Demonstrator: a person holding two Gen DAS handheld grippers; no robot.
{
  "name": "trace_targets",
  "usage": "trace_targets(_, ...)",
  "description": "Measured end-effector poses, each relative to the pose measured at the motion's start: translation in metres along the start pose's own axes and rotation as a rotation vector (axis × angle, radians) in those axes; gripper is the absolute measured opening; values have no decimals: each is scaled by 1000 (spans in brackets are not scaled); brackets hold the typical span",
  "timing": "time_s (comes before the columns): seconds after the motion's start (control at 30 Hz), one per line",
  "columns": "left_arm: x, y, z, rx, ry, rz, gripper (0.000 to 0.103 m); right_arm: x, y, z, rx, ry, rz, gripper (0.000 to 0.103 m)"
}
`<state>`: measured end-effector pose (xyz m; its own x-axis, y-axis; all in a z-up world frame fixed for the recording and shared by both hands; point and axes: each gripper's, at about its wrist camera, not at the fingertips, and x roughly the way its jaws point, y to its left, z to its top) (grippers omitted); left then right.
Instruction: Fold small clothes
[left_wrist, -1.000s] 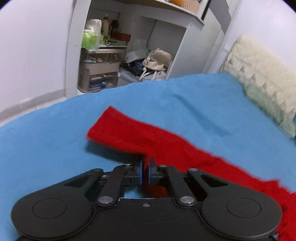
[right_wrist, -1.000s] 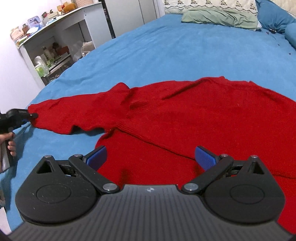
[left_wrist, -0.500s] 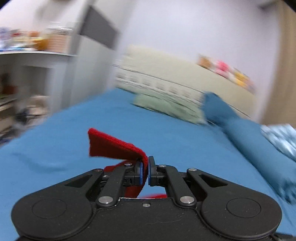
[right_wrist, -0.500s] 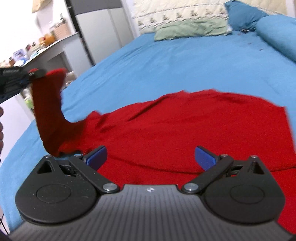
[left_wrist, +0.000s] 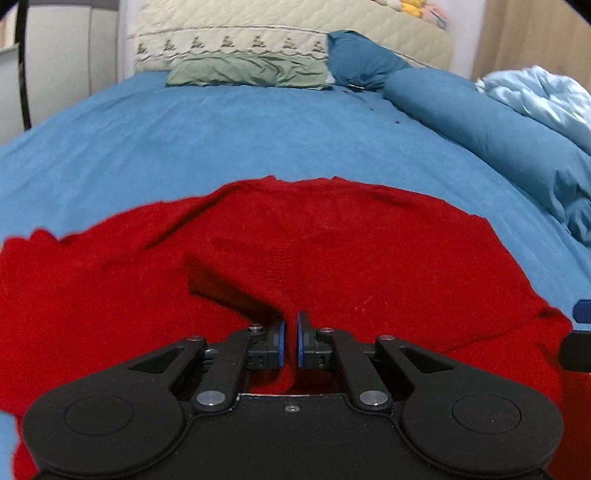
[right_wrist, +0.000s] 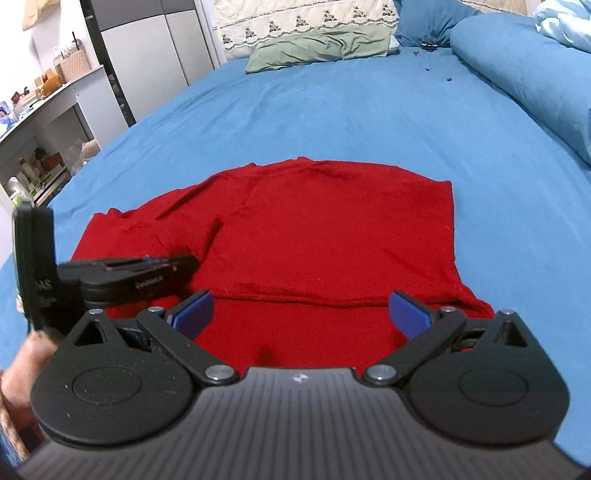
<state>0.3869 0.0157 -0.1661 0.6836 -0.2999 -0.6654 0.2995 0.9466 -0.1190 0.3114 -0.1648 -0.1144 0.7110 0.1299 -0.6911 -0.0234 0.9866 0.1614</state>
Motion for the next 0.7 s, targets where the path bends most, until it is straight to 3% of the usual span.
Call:
trace_targets(0.07,-12,5,2,24,-32,-5,53,0,3,3,-6,-10,6,103)
trace_targets(0.13,-36,16,-2,41,-77,19,69,-2,5,6,-12,-29,25,103)
trace_targets(0.27,-72,55,-22,0,-131,105,73,6,33,25,-105,-29,54,103)
trace_targets(0.33,-79,77,-34,-40,-138,168,73,22,57,34,-188,30,68,103)
trace_targets(0.4,-76,99,-47,-92,-114,212,72,41,82,43,-273,80,80,103)
trace_targets(0.53,-68,129,-56,-191,-50,216,72,82,142,54,-500,126,46,103)
trace_targets(0.6,-74,134,-55,-181,-54,225,72,102,163,59,-554,165,45,88)
trace_targets(0.7,-79,137,-54,-137,-50,243,72,128,184,63,-606,219,32,79)
